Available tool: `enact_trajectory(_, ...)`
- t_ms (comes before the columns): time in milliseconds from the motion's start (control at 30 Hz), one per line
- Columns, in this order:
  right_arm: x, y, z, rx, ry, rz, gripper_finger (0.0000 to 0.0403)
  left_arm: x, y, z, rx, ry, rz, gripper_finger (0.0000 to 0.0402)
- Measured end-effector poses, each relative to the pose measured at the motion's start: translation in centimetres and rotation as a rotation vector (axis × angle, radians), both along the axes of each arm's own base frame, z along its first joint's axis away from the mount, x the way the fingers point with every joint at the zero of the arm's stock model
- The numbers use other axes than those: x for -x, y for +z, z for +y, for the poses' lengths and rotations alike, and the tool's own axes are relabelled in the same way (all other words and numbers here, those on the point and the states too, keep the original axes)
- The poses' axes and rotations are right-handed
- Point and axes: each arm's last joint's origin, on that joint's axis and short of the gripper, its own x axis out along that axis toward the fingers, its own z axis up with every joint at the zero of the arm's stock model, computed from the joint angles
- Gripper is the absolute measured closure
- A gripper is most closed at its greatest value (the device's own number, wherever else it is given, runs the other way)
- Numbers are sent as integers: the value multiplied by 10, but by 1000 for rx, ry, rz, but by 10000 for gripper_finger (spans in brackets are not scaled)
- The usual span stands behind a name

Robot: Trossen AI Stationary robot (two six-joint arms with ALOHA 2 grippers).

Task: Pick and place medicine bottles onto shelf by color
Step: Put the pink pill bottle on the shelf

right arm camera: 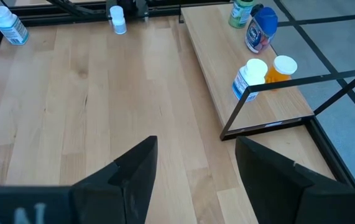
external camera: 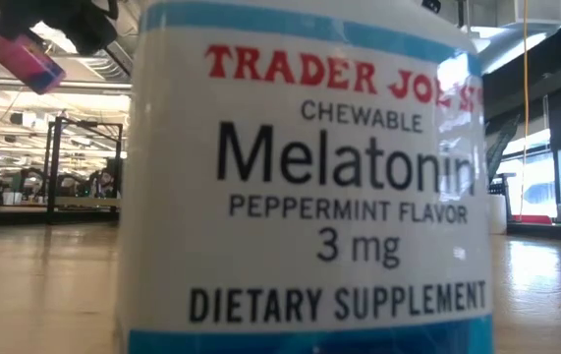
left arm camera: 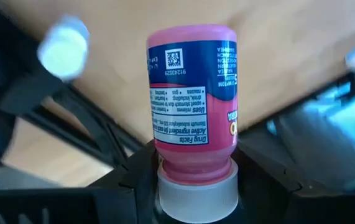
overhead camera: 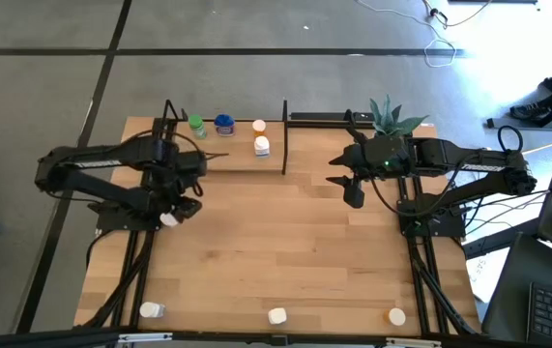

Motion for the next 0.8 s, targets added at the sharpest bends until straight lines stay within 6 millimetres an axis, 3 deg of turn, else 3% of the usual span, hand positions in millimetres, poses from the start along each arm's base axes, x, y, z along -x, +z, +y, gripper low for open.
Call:
enact_trajectory(233,0,0,0,0,0,0,185,-19,-17,5,192,-88,102,231)
enact_trajectory(600,0,0,0,0,0,0,185,-62,-65,9,258,-262,215,231)
enact_trajectory(800,0,0,0,0,0,0,185,-74,-92,3,302,-393,352,231)
